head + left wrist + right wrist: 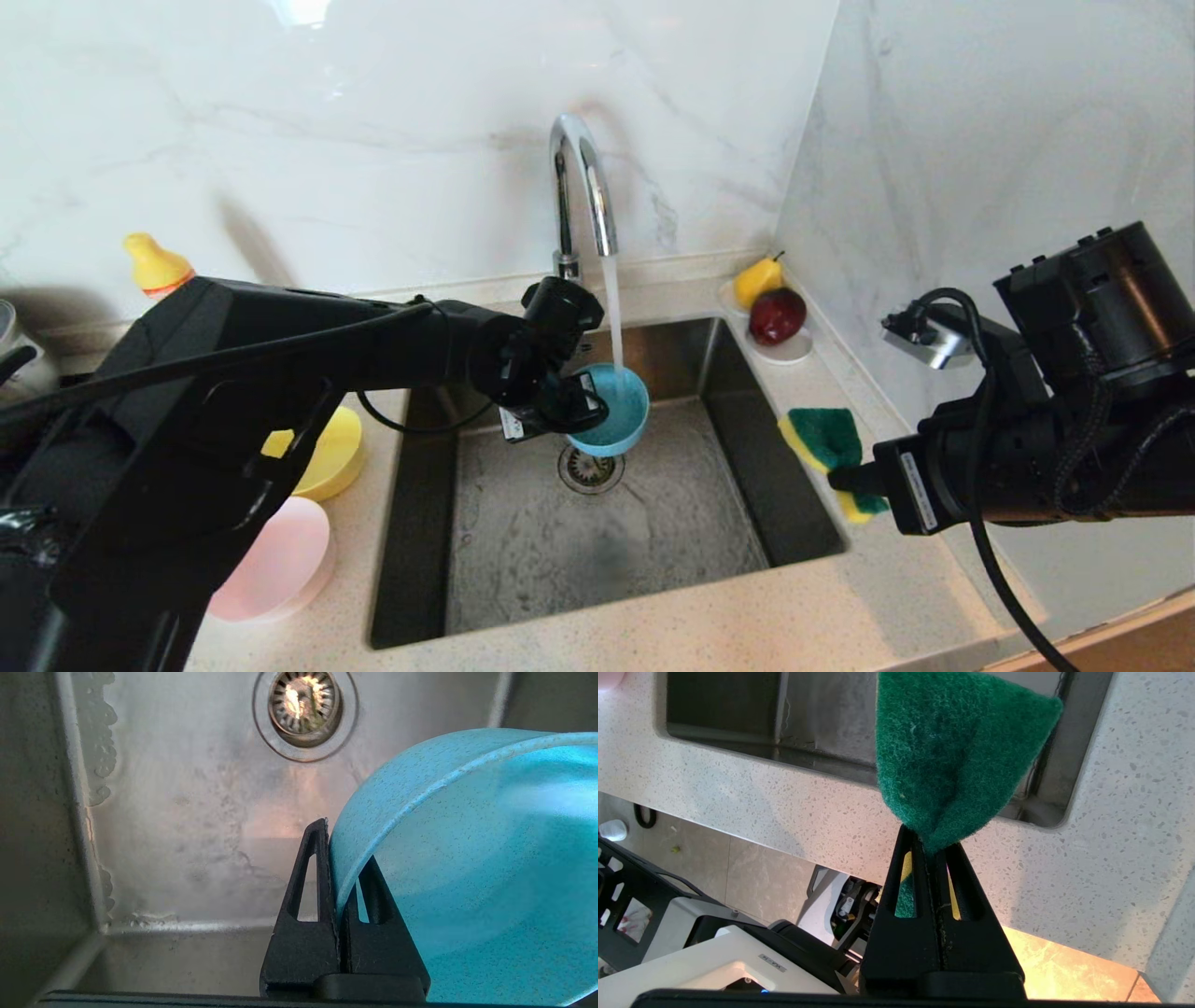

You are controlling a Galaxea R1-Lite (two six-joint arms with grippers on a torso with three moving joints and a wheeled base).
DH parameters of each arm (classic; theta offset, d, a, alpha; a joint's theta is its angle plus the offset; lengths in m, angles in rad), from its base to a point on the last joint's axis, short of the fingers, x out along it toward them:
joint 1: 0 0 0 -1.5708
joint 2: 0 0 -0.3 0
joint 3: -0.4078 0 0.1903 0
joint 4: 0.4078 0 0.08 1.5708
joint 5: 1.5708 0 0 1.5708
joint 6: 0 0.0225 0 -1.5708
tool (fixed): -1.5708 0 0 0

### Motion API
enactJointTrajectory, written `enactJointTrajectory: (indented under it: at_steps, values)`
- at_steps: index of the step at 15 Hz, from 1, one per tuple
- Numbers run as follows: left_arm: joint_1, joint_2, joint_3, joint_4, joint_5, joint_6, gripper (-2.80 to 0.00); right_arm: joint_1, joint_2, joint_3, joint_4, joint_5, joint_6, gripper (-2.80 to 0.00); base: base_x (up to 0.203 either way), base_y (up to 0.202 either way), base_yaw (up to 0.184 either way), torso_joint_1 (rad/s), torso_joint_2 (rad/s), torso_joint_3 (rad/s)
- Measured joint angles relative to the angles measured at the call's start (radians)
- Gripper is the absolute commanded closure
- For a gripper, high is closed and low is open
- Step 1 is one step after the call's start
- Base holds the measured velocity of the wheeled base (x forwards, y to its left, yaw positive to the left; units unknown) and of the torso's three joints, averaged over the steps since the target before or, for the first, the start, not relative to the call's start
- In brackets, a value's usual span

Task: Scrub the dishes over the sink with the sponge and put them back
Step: Wash the bowl

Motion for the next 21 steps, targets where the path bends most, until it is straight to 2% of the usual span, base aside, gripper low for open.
enactJointTrajectory:
  at_steps: [16,18,21]
  values:
    - [0.014,-0.018,0.032,0.003,0.004,-0.003,0.0,-0.003,0.007,0.003,0.0,0.003,0.004,0.0,0.0,0.0,0.0,0.0,0.0,0.0]
    - [0.026,-0.032,0.066,0.003,0.042,-0.005,0.0,-0.004,0.006,0.005,0.001,0.0,0.004,0.0,0.0,0.0,0.0,0.0,0.0,0.0]
    - [0.085,-0.115,0.122,-0.004,0.085,0.005,0.0,-0.013,0.005,0.01,0.001,0.002,0.0,0.0,0.0,0.0,0.0,0.0,0.0,0.0]
